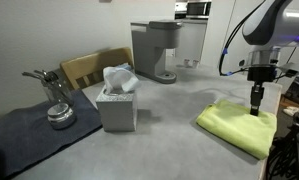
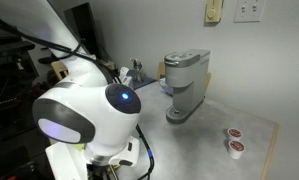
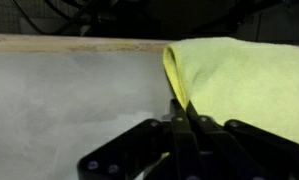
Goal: Unfold the yellow towel from right to left, fold the yellow towel from left to right
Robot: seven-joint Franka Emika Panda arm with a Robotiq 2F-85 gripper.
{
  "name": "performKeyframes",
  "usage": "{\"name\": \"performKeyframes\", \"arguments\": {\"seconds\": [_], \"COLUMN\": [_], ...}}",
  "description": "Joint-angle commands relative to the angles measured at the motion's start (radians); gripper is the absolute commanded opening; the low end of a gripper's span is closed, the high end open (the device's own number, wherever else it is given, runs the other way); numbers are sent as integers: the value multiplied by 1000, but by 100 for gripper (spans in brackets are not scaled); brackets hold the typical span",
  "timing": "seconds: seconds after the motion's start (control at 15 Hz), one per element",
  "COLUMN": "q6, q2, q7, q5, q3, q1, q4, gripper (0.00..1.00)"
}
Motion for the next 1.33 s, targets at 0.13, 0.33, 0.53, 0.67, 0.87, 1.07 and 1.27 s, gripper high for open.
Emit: {"name": "performKeyframes", "arguments": {"seconds": [0.13, 0.33, 0.53, 0.67, 0.87, 1.07, 1.27], "q6": [-2, 3, 5, 5, 2, 2, 4], "q2": [-23, -72, -123, -155, -202, -249, -290], "q7": [26, 33, 36, 51, 98, 151, 214], "q5": [-31, -38, -31, -30, -24, -14, -15], "q3": [-1, 2, 3, 2, 2, 7, 15], "q1": [-3, 2, 13, 28, 56, 92, 135], "q4": [-3, -25, -41, -49, -63, -82, -100], "gripper": [3, 1, 1, 1, 1, 1, 1]}}
